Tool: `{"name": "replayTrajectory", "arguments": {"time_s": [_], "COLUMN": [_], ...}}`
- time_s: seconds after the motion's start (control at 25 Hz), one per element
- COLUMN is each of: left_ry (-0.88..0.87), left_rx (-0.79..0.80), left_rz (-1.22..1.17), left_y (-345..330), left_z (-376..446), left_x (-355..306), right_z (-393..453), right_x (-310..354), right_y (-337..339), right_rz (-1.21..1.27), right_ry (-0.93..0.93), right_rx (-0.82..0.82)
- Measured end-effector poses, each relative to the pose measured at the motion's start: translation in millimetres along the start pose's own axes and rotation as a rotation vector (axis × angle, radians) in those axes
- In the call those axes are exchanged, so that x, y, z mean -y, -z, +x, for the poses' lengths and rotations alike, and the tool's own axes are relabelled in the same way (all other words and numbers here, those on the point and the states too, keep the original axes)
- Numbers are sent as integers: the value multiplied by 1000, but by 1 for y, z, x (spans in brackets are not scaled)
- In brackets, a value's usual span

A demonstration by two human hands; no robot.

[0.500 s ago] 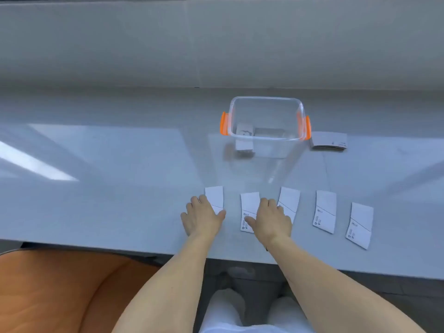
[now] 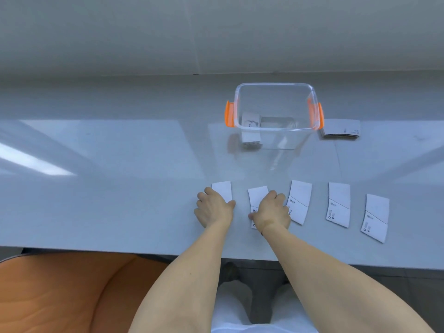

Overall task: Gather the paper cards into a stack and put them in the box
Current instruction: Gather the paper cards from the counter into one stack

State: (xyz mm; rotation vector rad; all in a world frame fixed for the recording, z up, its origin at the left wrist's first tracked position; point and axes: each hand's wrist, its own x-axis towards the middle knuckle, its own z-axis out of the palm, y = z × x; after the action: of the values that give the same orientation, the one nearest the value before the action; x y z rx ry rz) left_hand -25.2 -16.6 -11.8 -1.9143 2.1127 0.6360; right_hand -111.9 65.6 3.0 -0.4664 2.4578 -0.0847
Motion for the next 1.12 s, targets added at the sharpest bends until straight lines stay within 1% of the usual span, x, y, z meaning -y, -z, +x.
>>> {"name": "replayTrajectory", "arguments": {"time_s": [0.12,0.28,0.44,0.52,0.64,0.84,0.96,1.12], "left_ry": [44,59,44,19,8,-62,-137,-193], "left_rx": [43,130,153,210,274,353,407,422], "left_rz": [-69,-126,-151,-191,-268,-472,-559,-560], "left_y": [4,7,9,9,11,7,-4,-21], "left_z": [3,9,12,13,12,-4,-27,-59], "left_x": [-1,1,0,-2,-9,-43,-72,-111], "right_z": [4,5,6,8,17,31,37,46], "right_x": [2,1,-6,-15,-42,-108,-142,-179], "right_y": [2,2,11,20,41,77,87,101], "right_rz": [23,16,164,286,417,663,711,738], "right_ry": [-34,12,21,4,-15,-155,-187,-189], "right_rx": [18,16,62,98,122,31,-15,-31]}}
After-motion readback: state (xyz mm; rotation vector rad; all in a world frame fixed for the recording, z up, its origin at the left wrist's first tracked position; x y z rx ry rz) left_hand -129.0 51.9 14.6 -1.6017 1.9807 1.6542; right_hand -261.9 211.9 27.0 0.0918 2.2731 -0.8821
